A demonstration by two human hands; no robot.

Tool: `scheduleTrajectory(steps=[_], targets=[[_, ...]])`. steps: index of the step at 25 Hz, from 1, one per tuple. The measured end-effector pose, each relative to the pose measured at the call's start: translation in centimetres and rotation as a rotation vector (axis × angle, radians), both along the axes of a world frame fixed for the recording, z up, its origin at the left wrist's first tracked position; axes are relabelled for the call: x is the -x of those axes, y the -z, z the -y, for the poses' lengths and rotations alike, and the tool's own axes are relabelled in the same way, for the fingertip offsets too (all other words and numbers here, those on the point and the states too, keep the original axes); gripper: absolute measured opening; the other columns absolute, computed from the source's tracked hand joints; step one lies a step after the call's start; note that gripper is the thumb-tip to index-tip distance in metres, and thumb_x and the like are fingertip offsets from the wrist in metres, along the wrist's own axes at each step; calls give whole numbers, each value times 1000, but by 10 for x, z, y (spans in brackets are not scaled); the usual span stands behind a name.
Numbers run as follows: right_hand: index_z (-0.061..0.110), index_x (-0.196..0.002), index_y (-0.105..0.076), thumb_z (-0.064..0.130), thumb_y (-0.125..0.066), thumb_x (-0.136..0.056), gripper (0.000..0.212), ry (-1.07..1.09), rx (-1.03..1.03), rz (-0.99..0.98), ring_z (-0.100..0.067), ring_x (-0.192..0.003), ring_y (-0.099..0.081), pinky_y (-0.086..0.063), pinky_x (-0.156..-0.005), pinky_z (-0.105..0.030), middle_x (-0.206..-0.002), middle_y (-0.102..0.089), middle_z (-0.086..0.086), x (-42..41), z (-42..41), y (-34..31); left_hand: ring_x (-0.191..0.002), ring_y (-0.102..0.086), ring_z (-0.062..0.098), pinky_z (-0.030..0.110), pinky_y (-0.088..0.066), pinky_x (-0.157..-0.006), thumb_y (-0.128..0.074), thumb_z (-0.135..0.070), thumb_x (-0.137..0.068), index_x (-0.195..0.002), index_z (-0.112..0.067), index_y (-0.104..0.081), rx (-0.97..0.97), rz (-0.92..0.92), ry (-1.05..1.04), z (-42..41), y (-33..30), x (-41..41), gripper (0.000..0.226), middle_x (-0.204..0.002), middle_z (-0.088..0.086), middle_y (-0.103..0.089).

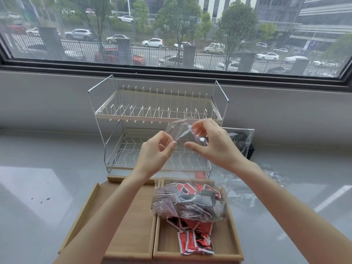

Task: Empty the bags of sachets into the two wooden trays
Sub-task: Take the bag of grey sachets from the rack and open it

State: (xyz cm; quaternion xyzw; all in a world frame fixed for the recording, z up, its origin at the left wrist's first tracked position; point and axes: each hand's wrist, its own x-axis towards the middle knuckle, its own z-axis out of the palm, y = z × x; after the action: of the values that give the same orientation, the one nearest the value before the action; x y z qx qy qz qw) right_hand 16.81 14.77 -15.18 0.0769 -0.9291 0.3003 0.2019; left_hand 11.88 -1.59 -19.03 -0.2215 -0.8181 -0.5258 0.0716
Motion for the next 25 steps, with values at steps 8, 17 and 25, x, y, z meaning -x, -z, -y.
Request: scheduleTrajectory(steps=[8,17,25], targets=[[9,-86,-71,15,-70,-78,10,11,47,-98,-6,-69,-63,-50,-74,-15,-74,-68,2,0,-13,-46,-63,-55,12,7,-39,-56,-57,-18,-86,-79,-15,-53,48,-31,-14,9,2,5,9,-72,-3,-58],[11,-86,-56,24,-62,-84,15,155,-109,-13,-17,-74,-53,-48,-78,-34,-80,-56,2,-6,-14,-5,-60,-54,8,9,-41,-59,-56,-13,-87,-73,-18,-51,24,-47,-7,6,1,5,15,-66,-7,-57],[14,-94,-62,34,-64,-81,24,178,-96,22,-17,-84,-62,-51,-86,-39,-87,-64,1,0,-36,-40,-60,-54,8,6,-39,-59,-55,-12,-87,-74,-17,-52,56,-64,-32,9,0,8,14,-65,-9,-56]])
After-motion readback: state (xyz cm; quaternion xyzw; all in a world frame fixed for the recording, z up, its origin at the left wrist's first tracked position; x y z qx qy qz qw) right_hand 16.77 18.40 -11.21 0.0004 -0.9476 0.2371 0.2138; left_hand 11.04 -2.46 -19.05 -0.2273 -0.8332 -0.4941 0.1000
